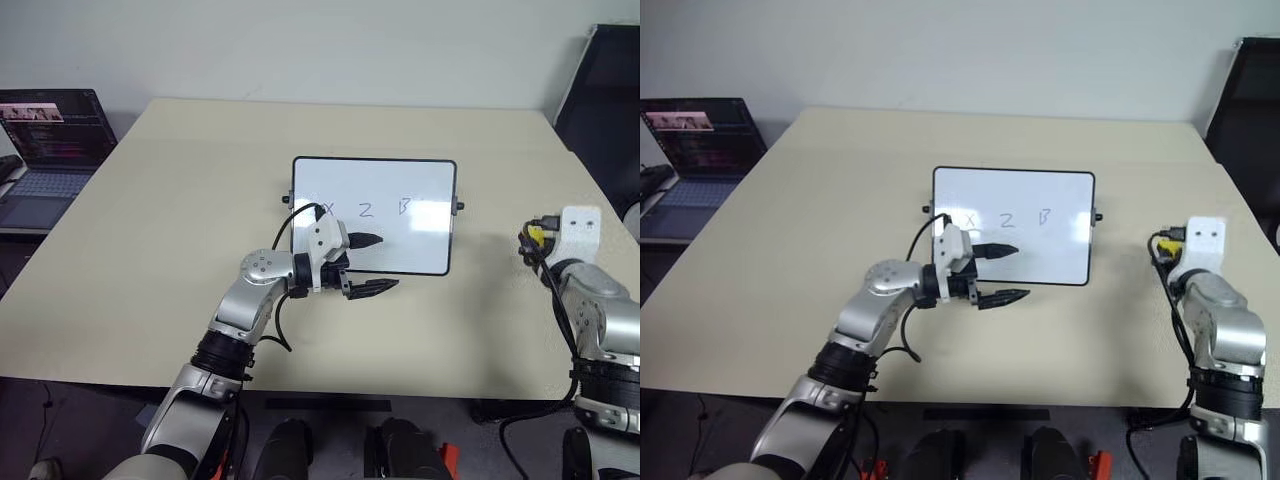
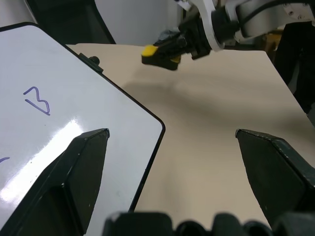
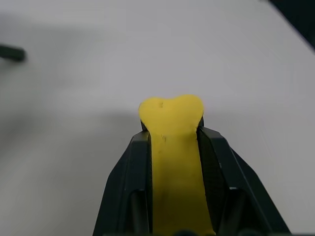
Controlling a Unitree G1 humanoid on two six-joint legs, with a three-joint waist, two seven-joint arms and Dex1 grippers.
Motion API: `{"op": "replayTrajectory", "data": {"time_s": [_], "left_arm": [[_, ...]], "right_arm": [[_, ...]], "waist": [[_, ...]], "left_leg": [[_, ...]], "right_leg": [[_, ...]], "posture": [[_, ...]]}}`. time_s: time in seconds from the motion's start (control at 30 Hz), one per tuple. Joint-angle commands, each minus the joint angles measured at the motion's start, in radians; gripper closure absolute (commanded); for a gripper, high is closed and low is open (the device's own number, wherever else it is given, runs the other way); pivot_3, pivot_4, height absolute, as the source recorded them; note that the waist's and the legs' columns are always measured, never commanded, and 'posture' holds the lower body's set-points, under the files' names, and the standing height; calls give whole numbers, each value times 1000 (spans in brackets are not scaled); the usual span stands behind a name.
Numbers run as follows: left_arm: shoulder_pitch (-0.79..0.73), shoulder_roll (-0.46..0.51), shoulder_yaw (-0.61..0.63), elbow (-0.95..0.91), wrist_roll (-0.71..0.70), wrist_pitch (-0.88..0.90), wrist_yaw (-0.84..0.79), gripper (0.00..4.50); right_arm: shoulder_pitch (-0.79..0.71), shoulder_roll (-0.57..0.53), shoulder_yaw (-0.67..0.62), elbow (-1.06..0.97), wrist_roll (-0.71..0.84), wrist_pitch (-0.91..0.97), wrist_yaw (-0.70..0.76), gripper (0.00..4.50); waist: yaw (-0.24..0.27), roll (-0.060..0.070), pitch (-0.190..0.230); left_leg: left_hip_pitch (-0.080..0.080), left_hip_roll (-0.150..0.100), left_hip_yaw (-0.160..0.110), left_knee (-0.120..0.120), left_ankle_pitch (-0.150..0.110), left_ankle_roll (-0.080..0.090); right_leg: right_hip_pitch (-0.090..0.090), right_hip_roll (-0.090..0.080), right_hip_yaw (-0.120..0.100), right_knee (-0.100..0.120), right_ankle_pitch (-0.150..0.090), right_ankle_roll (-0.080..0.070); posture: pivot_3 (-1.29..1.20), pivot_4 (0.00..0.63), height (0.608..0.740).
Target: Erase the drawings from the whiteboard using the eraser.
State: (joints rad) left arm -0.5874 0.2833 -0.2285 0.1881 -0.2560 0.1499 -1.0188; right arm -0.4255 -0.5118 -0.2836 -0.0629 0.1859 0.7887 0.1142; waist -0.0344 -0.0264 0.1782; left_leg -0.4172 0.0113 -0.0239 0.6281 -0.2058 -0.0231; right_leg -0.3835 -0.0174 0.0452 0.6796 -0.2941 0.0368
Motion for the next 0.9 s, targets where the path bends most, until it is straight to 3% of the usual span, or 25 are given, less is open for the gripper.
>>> {"op": "replayTrajectory", "data": {"time_s": [0.03,0.23,0.47,0.9], "left_arm": [[0,-3,34,-49,4,-4,53,0],[26,-13,62,-69,32,4,188,0],[82,-30,95,-118,67,27,344,0],[136,-23,80,-179,108,40,435,0]], "right_arm": [[-41,-33,48,-50,-36,-80,35,3531],[-73,-66,162,-57,-93,-193,118,3531],[-120,-57,212,-25,-136,-297,152,3531],[-159,-4,303,43,-204,-436,174,3531]], "waist": [[1,0,0],[2,0,0],[2,0,0],[3,0,0]], "left_leg": [[0,0,0,0,0,0],[-1,0,-1,0,0,0],[-1,0,-1,0,0,0],[-1,0,-1,0,0,0]], "right_leg": [[0,0,0,0,0,0],[0,-1,0,0,0,0],[0,-1,0,0,0,0],[0,-1,0,0,0,0]], "posture": [[0,150,740],[0,150,740],[0,150,740],[0,150,740]]}}
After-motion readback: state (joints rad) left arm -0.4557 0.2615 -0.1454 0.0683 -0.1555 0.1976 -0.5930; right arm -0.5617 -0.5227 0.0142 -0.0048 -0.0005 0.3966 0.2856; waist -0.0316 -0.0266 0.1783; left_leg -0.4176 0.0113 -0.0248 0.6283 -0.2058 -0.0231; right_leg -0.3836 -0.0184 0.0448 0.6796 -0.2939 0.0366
